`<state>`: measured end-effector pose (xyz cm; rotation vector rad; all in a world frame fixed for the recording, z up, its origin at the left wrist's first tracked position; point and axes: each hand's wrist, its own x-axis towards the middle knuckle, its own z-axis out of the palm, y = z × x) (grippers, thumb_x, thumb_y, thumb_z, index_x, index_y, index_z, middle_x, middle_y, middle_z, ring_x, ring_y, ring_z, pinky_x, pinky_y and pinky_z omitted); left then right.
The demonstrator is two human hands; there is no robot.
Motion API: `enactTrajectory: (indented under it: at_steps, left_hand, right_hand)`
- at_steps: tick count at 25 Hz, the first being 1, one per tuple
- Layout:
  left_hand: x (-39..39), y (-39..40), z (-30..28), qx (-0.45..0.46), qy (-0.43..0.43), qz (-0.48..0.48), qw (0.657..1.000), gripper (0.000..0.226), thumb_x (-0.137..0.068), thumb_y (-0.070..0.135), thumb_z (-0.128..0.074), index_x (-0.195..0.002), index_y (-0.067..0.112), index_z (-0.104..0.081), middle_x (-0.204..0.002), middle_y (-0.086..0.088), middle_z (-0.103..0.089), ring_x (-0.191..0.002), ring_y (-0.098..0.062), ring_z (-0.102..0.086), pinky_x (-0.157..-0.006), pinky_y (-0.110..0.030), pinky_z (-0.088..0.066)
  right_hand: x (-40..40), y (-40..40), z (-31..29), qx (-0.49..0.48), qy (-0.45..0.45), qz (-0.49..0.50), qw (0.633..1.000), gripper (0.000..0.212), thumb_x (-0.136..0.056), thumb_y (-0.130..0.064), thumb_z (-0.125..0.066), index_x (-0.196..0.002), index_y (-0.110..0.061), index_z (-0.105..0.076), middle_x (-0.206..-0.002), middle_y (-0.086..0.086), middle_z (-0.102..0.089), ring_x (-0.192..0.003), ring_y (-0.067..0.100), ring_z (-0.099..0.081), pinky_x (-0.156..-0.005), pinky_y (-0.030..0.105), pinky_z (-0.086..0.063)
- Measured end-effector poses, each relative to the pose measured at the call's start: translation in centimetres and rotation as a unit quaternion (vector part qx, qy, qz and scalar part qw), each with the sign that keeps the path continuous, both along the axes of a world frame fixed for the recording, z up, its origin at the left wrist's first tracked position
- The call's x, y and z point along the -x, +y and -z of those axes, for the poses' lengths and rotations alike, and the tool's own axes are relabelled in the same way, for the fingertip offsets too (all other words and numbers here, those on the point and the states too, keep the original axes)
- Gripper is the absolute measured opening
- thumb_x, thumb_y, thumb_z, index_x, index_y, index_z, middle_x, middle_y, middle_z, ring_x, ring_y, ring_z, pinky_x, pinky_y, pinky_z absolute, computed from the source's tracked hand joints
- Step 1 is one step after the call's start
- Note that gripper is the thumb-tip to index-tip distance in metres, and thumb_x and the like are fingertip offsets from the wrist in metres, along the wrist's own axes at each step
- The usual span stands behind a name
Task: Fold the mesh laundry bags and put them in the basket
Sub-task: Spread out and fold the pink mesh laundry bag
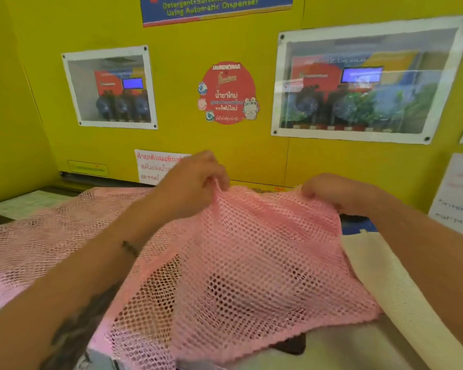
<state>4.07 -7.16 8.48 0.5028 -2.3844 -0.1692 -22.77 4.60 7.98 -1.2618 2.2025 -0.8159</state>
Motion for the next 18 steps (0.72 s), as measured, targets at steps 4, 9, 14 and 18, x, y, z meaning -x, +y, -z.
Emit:
enactTrajectory:
  at_steps: [4, 9, 14, 18]
  left_hand:
    - [-4.1, -7.4, -3.8, 0.141, -0.052, -0.107, 0.983, 0.031, -0.082, -0.005, -0.059, -0.081, 0.021, -0.074, -0.095, -0.004, -0.056, -0.094, -0.027, -0.053, -0.074, -0.044, -0.046]
    - [-8.2, -13.5, -1.5, 0.085, -0.189, -0.284, 0.936, 0.043, -0.081, 0.009, -0.057, -0.109, 0.042, -0.067, -0.141, -0.002, -0.042, -0.134, -0.031, -0.03, -0.107, -0.055, -0.025]
    - [-9.5, -9.4, 5.9, -0.138, -0.284, -0.065, 0.947, 0.027, -0.091, 0.047, -0.051, -0.115, 0.038, -0.058, -0.124, 0.007, -0.052, -0.106, -0.014, -0.053, -0.094, -0.038, -0.046]
    - [-9.9, -8.9, 8.2, -0.171, -0.347, -0.029, 0.922, 0.045, -0.086, 0.053, -0.057, -0.128, 0.039, -0.053, -0.123, 0.014, -0.046, -0.11, -0.012, -0.049, -0.099, -0.033, -0.041]
  right_hand:
    - [-3.3, -2.3, -2.4, 0.128, -0.163, 0.028, 0.978, 0.01, -0.081, -0.002, -0.052, -0.086, -0.011, -0.051, -0.076, 0.012, -0.047, -0.064, 0.022, -0.046, -0.056, 0.035, -0.033]
    - [-8.1, -5.5, -1.3, 0.031, -0.01, 0.005, 0.999, 0.04, -0.089, -0.042, -0.063, -0.115, -0.011, -0.06, -0.111, 0.007, -0.062, -0.1, 0.029, -0.06, -0.084, 0.045, -0.052]
    - [-10.1, -6.0, 1.0, -0.1, 0.3, -0.04, 0.948, 0.032, -0.086, -0.03, -0.057, -0.103, -0.002, -0.062, -0.12, 0.021, -0.063, -0.097, 0.032, -0.062, -0.084, 0.047, -0.049]
    - [-10.6, -6.7, 2.9, -0.13, 0.195, -0.071, 0.969, 0.051, -0.087, -0.044, -0.063, -0.131, -0.02, -0.054, -0.138, 0.006, -0.056, -0.117, 0.027, -0.057, -0.099, 0.046, -0.045]
